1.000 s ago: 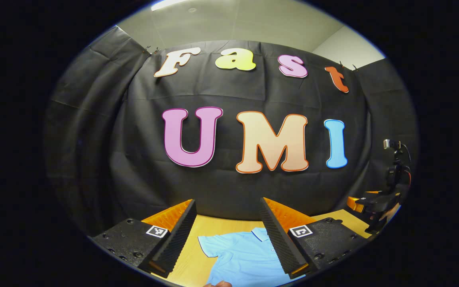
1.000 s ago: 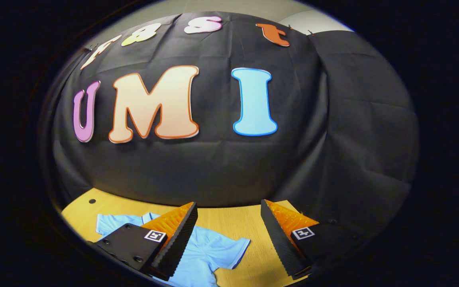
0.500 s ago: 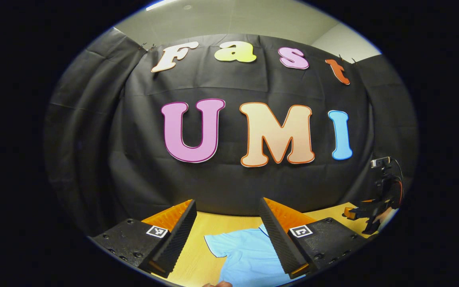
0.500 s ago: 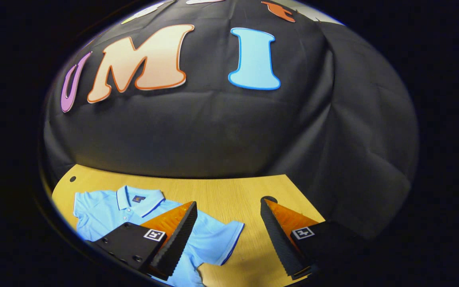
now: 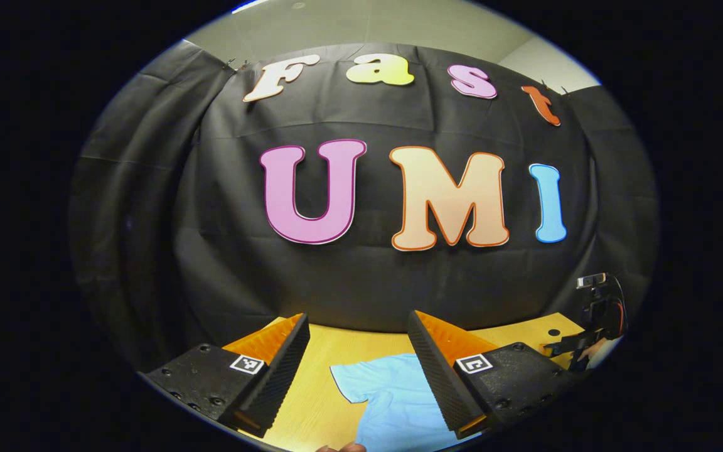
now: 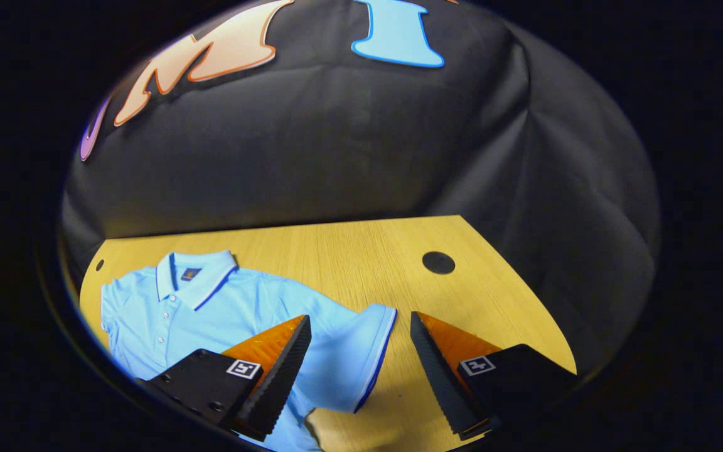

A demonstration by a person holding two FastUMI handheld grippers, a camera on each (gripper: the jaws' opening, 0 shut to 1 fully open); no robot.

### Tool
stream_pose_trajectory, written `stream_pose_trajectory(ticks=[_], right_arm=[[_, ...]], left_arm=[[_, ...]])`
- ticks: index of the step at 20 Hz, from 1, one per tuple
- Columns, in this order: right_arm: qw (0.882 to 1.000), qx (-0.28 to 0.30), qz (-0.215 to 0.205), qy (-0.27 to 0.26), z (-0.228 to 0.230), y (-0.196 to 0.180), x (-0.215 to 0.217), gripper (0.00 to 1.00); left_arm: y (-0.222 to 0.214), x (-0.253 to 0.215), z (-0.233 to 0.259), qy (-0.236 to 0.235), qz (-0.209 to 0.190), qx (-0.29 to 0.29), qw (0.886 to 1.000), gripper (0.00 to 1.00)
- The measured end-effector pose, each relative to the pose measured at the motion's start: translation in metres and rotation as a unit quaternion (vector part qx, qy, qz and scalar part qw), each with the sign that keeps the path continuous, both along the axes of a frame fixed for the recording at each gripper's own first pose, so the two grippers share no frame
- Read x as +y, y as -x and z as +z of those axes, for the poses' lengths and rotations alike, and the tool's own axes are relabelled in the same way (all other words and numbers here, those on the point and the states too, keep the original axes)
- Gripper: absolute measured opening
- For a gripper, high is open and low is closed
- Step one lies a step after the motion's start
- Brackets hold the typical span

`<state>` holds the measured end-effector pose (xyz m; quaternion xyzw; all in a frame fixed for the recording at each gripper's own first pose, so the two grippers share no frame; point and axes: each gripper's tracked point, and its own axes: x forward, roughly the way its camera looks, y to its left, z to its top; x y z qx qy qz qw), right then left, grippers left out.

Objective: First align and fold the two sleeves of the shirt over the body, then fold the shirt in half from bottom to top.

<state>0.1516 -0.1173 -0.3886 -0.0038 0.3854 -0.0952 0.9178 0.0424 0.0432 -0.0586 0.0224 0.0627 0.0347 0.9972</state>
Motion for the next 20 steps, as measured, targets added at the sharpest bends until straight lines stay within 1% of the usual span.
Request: stream_pose_trajectory(ticks=[3,4,5,6,9,11,12,13,14,15,18,19,20], right_arm=[[0.999,0.030,-0.006,-0.008,-0.024,0.006,0.001,1.00],[0.999,0.039,-0.011,-0.010,-0.030,0.008,0.001,0.99],[0.999,0.047,-0.015,-0.016,-0.035,0.010,0.001,0.99],[0.998,0.052,-0.020,-0.024,-0.039,0.011,0.002,1.00],[0.996,0.074,-0.035,-0.043,-0.054,0.016,-0.001,0.99],[0.996,0.068,-0.041,-0.048,-0.054,0.014,-0.003,1.00],[0.996,0.070,-0.039,-0.049,-0.054,0.015,-0.001,0.95],[0.996,0.065,-0.034,-0.046,-0.054,0.012,0.000,0.97],[0.996,0.066,-0.029,-0.049,-0.053,0.013,0.003,0.94],[0.996,0.064,-0.026,-0.049,-0.054,0.012,0.005,0.88],[0.996,0.064,-0.021,-0.055,-0.054,0.013,0.013,0.59],[0.997,0.061,-0.014,-0.055,-0.054,0.014,0.018,0.47],[0.997,0.060,-0.008,-0.055,-0.054,0.015,0.022,0.34]], left_arm=[[-0.003,0.006,-0.007,0.004,0.009,0.008,1.000,0.95],[-0.003,0.007,-0.010,0.005,0.012,0.011,1.000,0.95],[-0.003,0.009,-0.010,0.006,0.014,0.012,1.000,0.94],[-0.002,0.010,-0.011,0.006,0.015,0.013,1.000,0.95],[-0.003,0.010,-0.013,0.004,0.018,0.016,1.000,0.95],[-0.003,0.011,-0.015,0.006,0.019,0.018,1.000,0.94],[-0.003,0.010,-0.017,0.007,0.019,0.021,1.000,0.94],[-0.003,0.009,-0.019,0.009,0.019,0.024,0.999,0.95],[-0.003,0.008,-0.021,0.011,0.018,0.026,0.999,0.95],[-0.004,0.006,-0.020,0.012,0.017,0.026,0.999,0.95],[-0.005,-0.001,-0.025,0.019,0.006,0.033,0.999,0.95],[-0.007,-0.003,-0.028,0.022,0.004,0.038,0.999,0.94],[-0.007,-0.005,-0.030,0.024,0.002,0.042,0.999,0.95]])
